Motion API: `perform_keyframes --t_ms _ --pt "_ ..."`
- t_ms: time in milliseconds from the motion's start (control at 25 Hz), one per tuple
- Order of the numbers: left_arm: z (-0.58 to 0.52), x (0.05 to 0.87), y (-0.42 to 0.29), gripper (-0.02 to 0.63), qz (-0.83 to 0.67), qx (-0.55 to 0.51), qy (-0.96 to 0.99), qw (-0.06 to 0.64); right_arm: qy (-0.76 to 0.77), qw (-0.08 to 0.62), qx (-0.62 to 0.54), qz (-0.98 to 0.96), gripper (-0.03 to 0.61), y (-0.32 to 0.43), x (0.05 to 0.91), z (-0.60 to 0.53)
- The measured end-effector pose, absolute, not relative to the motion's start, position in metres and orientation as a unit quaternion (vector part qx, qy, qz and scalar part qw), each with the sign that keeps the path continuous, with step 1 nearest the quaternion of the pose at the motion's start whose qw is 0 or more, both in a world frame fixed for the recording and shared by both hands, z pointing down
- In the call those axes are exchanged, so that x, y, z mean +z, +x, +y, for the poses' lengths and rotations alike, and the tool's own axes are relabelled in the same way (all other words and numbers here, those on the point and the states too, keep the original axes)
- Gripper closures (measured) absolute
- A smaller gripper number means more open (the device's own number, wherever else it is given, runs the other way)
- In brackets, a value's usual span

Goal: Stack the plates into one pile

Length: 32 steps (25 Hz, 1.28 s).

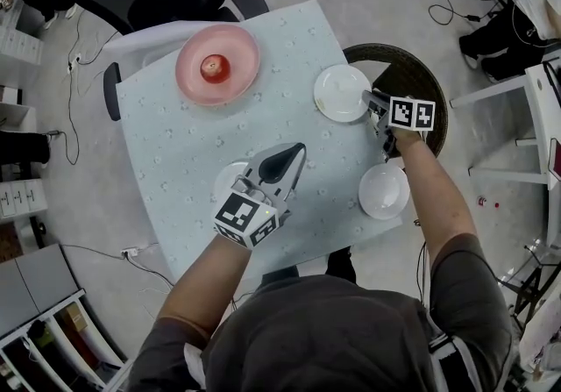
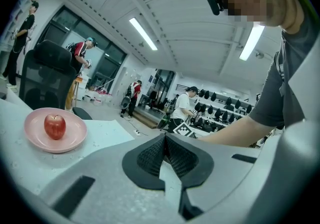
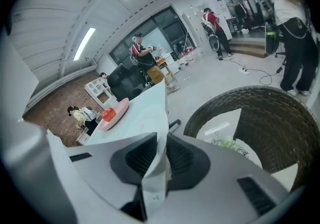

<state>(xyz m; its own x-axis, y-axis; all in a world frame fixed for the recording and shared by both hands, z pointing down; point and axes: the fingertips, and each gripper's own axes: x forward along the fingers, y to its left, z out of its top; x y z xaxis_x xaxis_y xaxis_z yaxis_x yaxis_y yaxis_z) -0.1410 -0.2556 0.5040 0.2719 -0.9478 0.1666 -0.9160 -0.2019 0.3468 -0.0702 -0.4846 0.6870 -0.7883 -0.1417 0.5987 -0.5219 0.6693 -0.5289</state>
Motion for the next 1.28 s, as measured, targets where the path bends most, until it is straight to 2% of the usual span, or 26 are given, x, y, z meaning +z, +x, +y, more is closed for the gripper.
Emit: perform_keyframes --t_ms 200,600,920,1280 --pt "-0.245 0.492 -0.138 0.609 -0.603 -0.054 0.775 0.183 0.147 0.198 0.400 -0.883 0.571 -0.080 0.638 -0.474" --pt "-0.183 0.442 -0.157 0.609 -0.636 -0.070 0.756 0.140 0.045 0.143 0.410 -0.900 0.572 -0.103 0.529 -0.399" --pt "-0.086 0.420 -0.194 0.609 -0.689 -0.064 0.713 0.110 -0.062 0.194 0.401 -0.893 0.572 -0.148 0.502 -0.267" --pt "-0.002 0.437 -0.227 0.609 -0.734 -0.077 0.663 0.126 -0.122 0.299 0.398 -0.859 0.572 -0.188 0.572 -0.154"
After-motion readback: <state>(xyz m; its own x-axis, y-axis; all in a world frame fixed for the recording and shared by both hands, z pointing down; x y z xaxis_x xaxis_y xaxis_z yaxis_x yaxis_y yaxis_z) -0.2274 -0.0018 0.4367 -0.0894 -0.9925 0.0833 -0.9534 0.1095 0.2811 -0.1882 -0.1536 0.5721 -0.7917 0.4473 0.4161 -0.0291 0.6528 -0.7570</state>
